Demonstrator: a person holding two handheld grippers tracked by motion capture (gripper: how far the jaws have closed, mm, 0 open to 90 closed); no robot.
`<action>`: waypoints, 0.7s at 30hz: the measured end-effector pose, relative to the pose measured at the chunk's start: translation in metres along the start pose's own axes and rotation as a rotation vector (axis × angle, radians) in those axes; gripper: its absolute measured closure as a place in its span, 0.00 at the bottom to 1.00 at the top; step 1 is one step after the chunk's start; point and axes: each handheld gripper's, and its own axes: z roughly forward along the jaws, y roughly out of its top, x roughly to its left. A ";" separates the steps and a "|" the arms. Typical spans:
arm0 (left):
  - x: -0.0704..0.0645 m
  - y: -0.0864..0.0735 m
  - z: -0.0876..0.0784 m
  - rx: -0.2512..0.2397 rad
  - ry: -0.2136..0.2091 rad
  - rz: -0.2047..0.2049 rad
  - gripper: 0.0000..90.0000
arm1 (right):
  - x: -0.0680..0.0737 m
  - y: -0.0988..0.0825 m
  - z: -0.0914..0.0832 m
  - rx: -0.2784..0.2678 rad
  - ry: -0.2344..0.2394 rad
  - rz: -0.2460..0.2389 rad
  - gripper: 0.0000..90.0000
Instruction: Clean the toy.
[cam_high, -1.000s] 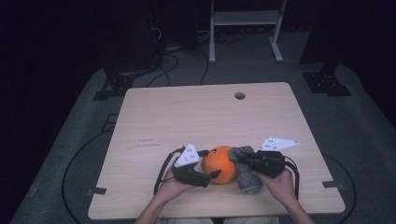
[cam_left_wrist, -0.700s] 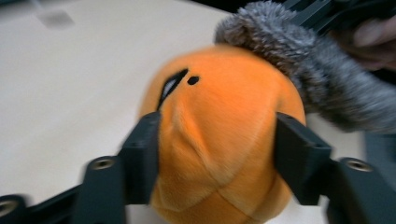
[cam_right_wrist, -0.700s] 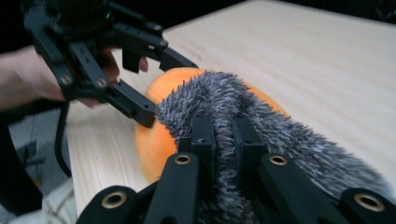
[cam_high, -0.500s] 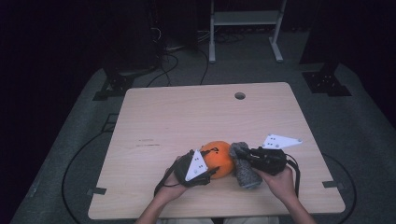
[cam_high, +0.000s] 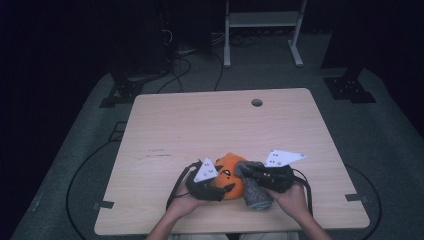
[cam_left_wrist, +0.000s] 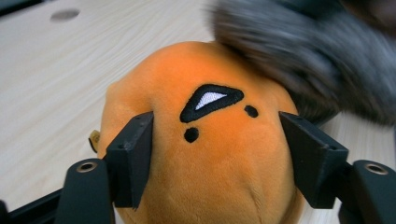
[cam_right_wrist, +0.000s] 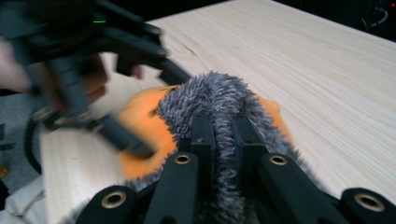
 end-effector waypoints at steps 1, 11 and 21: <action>-0.002 0.001 0.000 0.004 0.004 0.017 0.36 | -0.004 -0.001 0.002 0.011 0.004 0.012 0.90; -0.009 -0.001 -0.001 0.028 -0.099 0.141 0.35 | -0.032 -0.013 -0.013 0.031 -0.038 0.088 0.90; -0.001 -0.004 -0.004 0.024 -0.099 0.093 0.31 | -0.035 -0.015 -0.024 0.034 -0.064 0.075 0.90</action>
